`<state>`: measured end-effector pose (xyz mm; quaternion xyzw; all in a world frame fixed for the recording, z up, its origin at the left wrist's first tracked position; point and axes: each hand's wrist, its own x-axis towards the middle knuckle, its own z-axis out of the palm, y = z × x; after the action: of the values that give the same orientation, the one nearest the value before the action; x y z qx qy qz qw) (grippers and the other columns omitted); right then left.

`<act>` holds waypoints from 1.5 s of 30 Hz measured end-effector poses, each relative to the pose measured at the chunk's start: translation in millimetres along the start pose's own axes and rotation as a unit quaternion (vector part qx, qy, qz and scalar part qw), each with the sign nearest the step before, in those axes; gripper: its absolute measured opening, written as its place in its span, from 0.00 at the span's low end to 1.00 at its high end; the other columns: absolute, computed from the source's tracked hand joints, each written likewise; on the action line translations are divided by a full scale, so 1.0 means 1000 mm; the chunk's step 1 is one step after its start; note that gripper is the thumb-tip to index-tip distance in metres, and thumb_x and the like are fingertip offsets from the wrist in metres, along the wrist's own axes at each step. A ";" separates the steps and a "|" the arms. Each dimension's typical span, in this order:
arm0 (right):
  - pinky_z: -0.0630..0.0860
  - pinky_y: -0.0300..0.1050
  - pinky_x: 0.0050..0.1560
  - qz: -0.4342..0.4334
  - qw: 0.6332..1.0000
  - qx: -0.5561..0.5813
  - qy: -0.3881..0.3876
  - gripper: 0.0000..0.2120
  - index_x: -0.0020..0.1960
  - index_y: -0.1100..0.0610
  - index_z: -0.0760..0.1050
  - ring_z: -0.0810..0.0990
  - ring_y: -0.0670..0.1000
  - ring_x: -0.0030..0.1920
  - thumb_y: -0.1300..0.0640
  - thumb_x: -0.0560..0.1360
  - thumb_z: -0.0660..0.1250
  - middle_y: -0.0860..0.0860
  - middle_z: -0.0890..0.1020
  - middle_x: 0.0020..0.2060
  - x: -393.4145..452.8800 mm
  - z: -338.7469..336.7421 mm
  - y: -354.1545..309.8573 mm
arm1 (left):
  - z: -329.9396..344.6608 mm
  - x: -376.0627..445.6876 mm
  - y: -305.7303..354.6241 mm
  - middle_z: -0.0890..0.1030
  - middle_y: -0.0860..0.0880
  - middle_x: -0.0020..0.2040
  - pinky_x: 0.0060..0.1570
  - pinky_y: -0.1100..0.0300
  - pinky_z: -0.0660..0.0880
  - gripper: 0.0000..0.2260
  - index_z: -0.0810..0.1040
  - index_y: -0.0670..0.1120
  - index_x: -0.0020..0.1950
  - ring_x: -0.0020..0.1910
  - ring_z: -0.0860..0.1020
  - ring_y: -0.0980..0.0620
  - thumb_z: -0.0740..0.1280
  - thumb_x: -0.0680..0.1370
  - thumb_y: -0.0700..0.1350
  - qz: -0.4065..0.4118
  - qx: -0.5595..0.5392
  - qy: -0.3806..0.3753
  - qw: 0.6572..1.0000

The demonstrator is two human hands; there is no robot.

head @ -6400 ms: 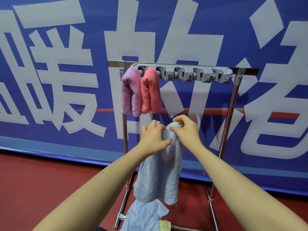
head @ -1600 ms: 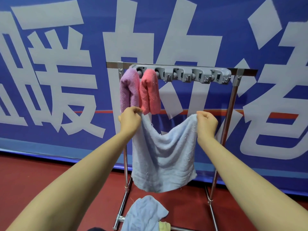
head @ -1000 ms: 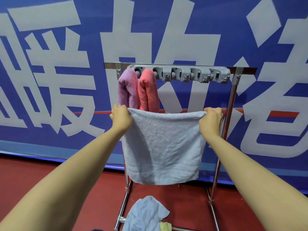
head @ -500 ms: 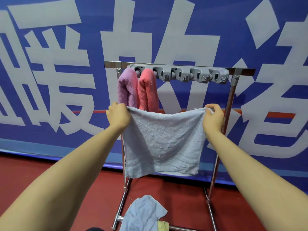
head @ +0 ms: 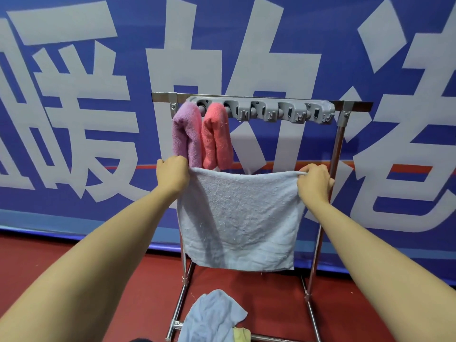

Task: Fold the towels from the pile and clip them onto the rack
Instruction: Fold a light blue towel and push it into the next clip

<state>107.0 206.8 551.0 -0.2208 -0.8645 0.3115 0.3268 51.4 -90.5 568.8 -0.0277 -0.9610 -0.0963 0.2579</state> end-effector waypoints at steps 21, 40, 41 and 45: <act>0.61 0.50 0.55 -0.155 0.952 -0.265 0.011 0.06 0.49 0.59 0.75 0.75 0.56 0.49 0.64 0.75 0.62 0.55 0.79 0.45 0.010 -0.016 -0.014 | -0.016 0.005 0.012 0.80 0.42 0.42 0.46 0.55 0.60 0.13 0.62 0.45 0.30 0.37 0.68 0.43 0.59 0.68 0.30 0.012 0.080 -0.001 0.997; 0.67 0.50 0.54 -0.143 0.947 -0.289 -0.001 0.10 0.55 0.60 0.78 0.74 0.58 0.54 0.61 0.77 0.62 0.57 0.76 0.52 0.013 -0.013 -0.017 | -0.023 -0.002 0.008 0.64 0.48 0.29 0.43 0.56 0.60 0.15 0.60 0.45 0.31 0.37 0.67 0.43 0.58 0.70 0.29 0.027 0.103 -0.005 0.994; 0.66 0.50 0.54 -0.143 0.945 -0.295 -0.005 0.09 0.54 0.59 0.78 0.75 0.57 0.53 0.61 0.77 0.62 0.57 0.77 0.51 0.012 -0.012 -0.017 | -0.023 -0.002 0.008 0.63 0.48 0.29 0.43 0.56 0.60 0.15 0.60 0.45 0.31 0.37 0.67 0.43 0.58 0.70 0.29 0.027 0.103 -0.007 0.994; 0.67 0.51 0.53 -0.130 0.957 -0.261 -0.001 0.07 0.52 0.60 0.77 0.76 0.57 0.50 0.61 0.75 0.65 0.57 0.77 0.50 0.011 -0.011 -0.015 | -0.018 -0.003 0.004 0.70 0.47 0.32 0.43 0.56 0.60 0.14 0.61 0.46 0.31 0.37 0.68 0.43 0.58 0.70 0.29 0.027 0.096 -0.009 0.995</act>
<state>104.8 206.7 572.7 -0.1842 -0.9371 0.0306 0.2950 63.5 -89.9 583.7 -0.0293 -0.9669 0.0038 0.2536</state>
